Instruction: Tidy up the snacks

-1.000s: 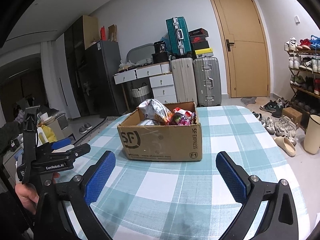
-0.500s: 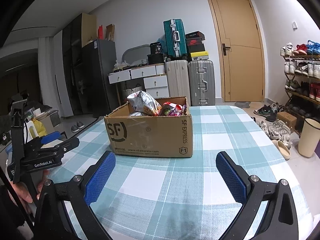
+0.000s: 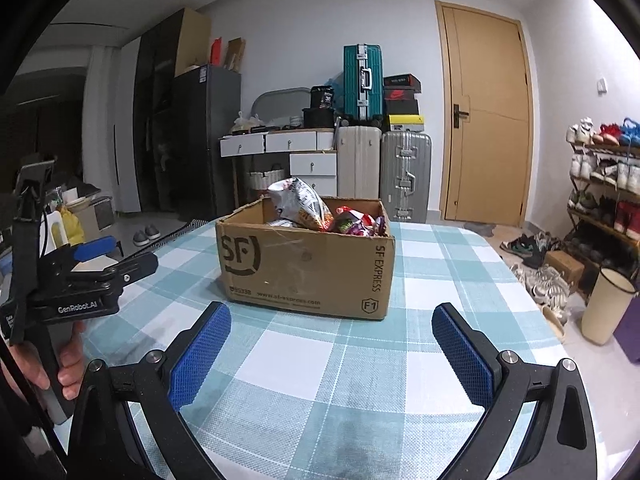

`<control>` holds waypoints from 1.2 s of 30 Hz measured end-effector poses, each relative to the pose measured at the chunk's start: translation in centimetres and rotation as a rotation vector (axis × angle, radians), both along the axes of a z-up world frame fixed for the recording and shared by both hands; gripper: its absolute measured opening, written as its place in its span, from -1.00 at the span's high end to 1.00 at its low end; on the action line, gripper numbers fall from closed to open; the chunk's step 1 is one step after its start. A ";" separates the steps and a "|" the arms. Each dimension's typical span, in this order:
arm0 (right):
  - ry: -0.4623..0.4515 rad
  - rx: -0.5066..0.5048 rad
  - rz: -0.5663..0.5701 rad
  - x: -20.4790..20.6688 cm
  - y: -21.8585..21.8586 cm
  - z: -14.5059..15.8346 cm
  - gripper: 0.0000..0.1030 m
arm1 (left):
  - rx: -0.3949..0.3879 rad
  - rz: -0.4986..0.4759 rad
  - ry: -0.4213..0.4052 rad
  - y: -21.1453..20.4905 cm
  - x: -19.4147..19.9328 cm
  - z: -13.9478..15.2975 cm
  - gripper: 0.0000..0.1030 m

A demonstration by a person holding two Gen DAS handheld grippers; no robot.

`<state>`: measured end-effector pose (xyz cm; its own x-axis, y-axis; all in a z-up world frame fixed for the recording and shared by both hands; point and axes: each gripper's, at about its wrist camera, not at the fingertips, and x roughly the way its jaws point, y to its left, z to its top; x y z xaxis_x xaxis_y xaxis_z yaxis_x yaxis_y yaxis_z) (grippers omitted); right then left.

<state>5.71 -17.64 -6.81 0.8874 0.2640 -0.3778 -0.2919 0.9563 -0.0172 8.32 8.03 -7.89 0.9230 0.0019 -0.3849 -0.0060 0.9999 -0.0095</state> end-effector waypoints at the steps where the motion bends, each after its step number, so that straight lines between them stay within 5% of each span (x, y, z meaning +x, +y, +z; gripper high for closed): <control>1: -0.002 0.005 0.000 -0.1 -0.1 -0.1 -0.99 | 0.001 0.003 -0.004 0.0 -0.1 0.0 -0.98; 36: -0.015 0.019 -0.013 -0.4 -0.6 -0.2 -0.99 | 0.008 0.014 -0.012 0.2 -0.7 0.2 -0.98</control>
<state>5.31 -18.26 -6.98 0.8963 0.2596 -0.3596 -0.2796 0.9601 -0.0037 7.63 8.21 -7.70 0.9274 0.0176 -0.3737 -0.0195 0.9998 -0.0011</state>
